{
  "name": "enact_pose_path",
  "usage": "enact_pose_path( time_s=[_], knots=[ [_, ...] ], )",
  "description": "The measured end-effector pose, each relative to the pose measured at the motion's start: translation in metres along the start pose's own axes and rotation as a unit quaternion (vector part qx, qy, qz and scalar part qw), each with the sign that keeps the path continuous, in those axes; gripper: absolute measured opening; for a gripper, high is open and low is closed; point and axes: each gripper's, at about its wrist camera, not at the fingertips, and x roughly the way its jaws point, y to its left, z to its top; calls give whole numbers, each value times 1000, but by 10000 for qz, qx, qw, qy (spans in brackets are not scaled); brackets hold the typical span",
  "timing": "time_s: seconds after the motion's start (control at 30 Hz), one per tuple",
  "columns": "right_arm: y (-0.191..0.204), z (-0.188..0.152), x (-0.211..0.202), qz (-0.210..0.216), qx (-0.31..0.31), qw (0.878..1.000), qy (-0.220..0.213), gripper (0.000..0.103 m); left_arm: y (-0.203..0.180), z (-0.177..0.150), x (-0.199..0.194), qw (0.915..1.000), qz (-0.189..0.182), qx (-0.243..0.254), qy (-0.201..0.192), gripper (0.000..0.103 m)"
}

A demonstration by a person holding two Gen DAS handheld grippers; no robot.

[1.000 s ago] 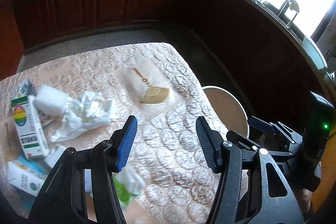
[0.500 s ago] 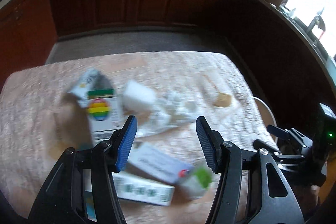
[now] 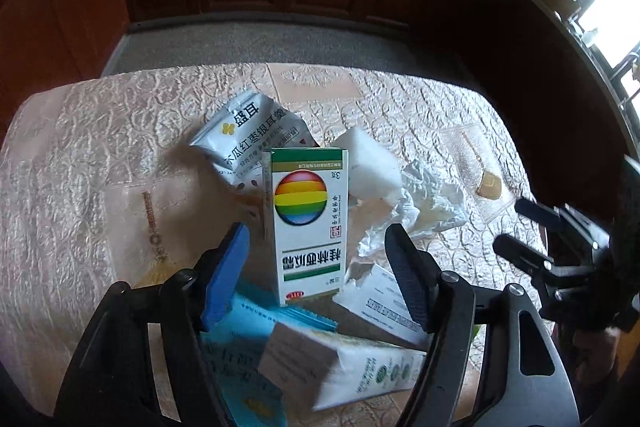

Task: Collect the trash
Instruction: 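Grasp the rainbow-logo medicine box with the left tool while the right tool grasps the white foam block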

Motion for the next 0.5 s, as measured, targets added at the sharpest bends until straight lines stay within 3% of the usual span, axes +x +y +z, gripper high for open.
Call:
enact_pose_path(
  time_s=[0.23,0.5],
  knots=[
    [4,18,17,12,-90,9999,48,75,-13,15,25,9984,342,390,211,69],
    [0,31,37,51,-140,9998,159,75,-9,23,56,9960,548,338,618,66]
  ],
)
